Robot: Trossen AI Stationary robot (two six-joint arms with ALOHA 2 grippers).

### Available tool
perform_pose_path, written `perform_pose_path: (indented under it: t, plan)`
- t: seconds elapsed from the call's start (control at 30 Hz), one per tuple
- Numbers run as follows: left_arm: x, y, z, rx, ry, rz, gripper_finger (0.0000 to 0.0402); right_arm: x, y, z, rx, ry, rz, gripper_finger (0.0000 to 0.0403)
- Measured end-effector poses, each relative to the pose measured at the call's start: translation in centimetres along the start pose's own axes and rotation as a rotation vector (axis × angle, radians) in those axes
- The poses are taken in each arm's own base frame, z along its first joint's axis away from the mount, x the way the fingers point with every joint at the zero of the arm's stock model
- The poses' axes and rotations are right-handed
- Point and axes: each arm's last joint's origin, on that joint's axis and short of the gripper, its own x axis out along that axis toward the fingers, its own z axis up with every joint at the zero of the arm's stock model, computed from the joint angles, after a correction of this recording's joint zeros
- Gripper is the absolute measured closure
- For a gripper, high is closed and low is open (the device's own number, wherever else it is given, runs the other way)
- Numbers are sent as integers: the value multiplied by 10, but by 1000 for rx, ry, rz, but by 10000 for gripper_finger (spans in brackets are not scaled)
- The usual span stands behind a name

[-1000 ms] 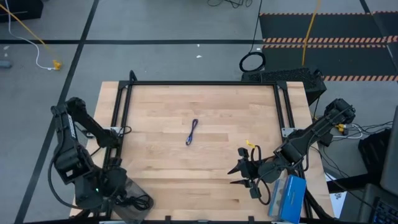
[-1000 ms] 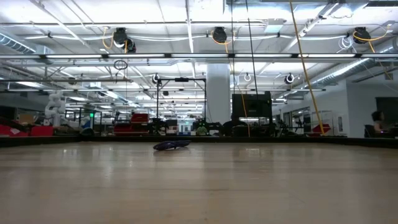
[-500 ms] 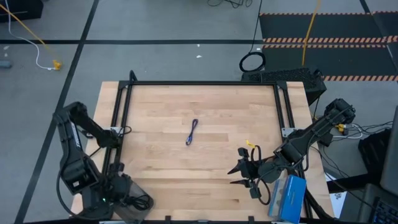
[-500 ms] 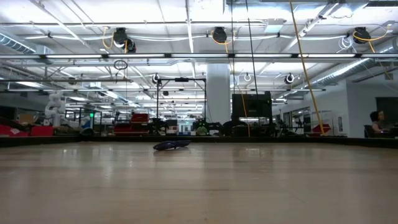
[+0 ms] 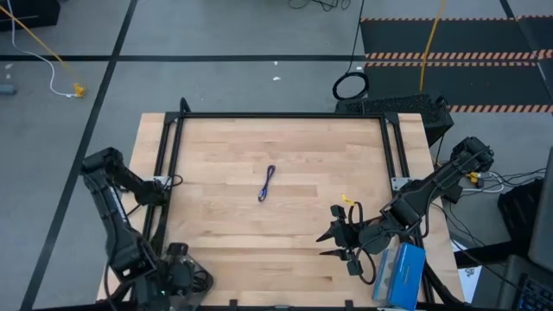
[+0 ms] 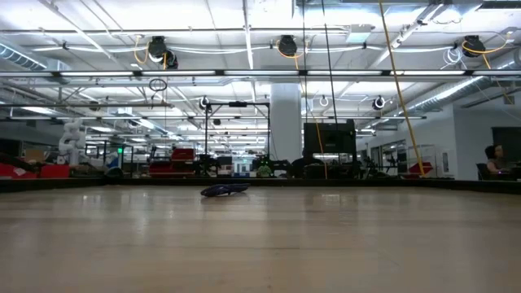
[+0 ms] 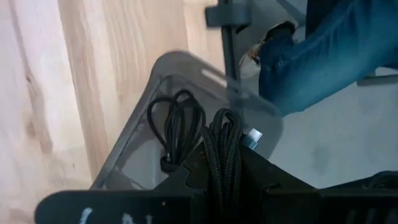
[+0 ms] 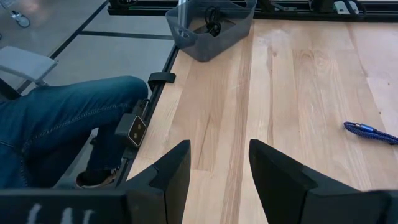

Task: Pick and place USB-C Cables
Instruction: Put the black charger cable into the black bin

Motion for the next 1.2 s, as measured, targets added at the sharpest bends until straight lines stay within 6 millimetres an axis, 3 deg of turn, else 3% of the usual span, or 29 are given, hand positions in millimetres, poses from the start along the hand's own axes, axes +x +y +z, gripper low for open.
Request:
perform_pose_path:
  t: [0.47, 1.2]
  plan:
    - [46, 12, -8, 66, 23, -85, 357, 0, 0, 0, -26, -1, 0, 246]
    - [73, 26, -16, 98, 71, -154, 356, 0, 0, 0, -26, 0, 0, 246]
